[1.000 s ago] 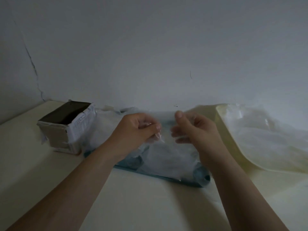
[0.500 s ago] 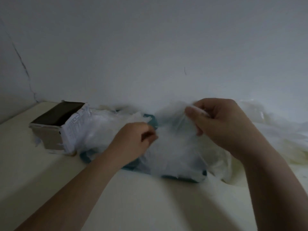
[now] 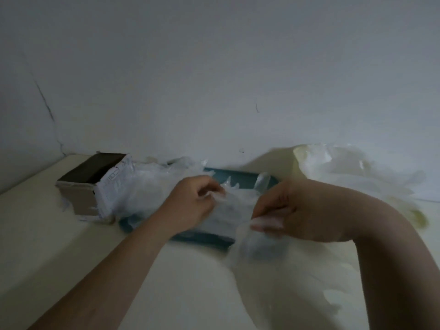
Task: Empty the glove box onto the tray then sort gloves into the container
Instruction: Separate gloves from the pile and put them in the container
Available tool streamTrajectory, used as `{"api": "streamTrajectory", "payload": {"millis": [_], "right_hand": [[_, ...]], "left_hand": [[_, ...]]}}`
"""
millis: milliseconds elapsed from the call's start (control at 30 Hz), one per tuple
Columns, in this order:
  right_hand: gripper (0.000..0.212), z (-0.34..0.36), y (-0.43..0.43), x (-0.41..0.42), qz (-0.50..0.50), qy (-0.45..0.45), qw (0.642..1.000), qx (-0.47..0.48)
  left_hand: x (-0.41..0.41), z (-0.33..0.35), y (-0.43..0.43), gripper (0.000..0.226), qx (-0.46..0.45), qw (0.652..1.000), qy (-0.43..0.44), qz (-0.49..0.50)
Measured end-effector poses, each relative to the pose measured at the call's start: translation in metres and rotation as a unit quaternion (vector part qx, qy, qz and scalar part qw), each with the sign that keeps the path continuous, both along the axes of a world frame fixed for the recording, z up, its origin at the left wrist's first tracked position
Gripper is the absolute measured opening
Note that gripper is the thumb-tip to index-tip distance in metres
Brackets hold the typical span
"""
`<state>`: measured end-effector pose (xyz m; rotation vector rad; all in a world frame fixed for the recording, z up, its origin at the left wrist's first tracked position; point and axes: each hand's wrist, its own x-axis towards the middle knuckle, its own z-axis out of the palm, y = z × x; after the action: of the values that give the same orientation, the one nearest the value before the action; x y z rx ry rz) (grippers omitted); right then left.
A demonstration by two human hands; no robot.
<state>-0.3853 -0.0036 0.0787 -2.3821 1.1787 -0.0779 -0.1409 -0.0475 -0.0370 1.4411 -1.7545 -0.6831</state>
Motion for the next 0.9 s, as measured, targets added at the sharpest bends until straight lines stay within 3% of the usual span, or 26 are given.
{"api": "streamTrajectory", "payload": {"millis": [133, 200, 267, 433, 533, 567, 667, 700, 800, 900], "right_hand": [[0.009, 0.005, 0.001, -0.006, -0.035, -0.138, 0.983, -0.119], [0.006, 0.009, 0.006, -0.009, -0.034, -0.168, 0.977, -0.124], [0.005, 0.011, 0.006, -0.012, -0.031, -0.168, 0.977, -0.126], [0.008, 0.013, -0.01, -0.014, -0.031, -0.191, 0.968, -0.16], [0.01, 0.017, -0.009, -0.021, -0.034, -0.277, 0.954, -0.114], [0.011, 0.018, -0.008, -0.026, -0.042, -0.319, 0.943, -0.083], [0.023, 0.015, -0.004, -0.037, -0.122, -0.395, 0.91, -0.037], [0.023, 0.013, -0.004, -0.041, -0.157, -0.399, 0.903, -0.033], [0.02, 0.012, -0.003, -0.054, -0.23, -0.388, 0.892, -0.023], [0.016, 0.015, -0.003, -0.069, -0.258, -0.399, 0.88, -0.006]], "left_hand": [[-0.003, 0.044, 0.015, 0.017, 0.044, 0.986, 0.155, -0.041], [-0.004, 0.058, 0.021, 0.019, 0.058, 0.976, 0.197, -0.074], [-0.009, 0.072, 0.025, 0.025, 0.061, 0.968, 0.217, -0.107], [-0.028, 0.101, 0.035, 0.005, 0.141, 0.938, 0.217, -0.231], [-0.035, 0.107, 0.042, 0.031, 0.193, 0.906, 0.251, -0.28], [-0.039, 0.108, 0.044, 0.035, 0.191, 0.903, 0.266, -0.276], [-0.057, 0.113, 0.049, 0.014, 0.201, 0.866, 0.411, -0.204], [-0.063, 0.115, 0.052, 0.023, 0.209, 0.851, 0.452, -0.169], [-0.076, 0.111, 0.053, 0.069, 0.229, 0.831, 0.481, -0.161], [-0.091, 0.099, 0.044, 0.06, 0.225, 0.846, 0.453, -0.171]]}}
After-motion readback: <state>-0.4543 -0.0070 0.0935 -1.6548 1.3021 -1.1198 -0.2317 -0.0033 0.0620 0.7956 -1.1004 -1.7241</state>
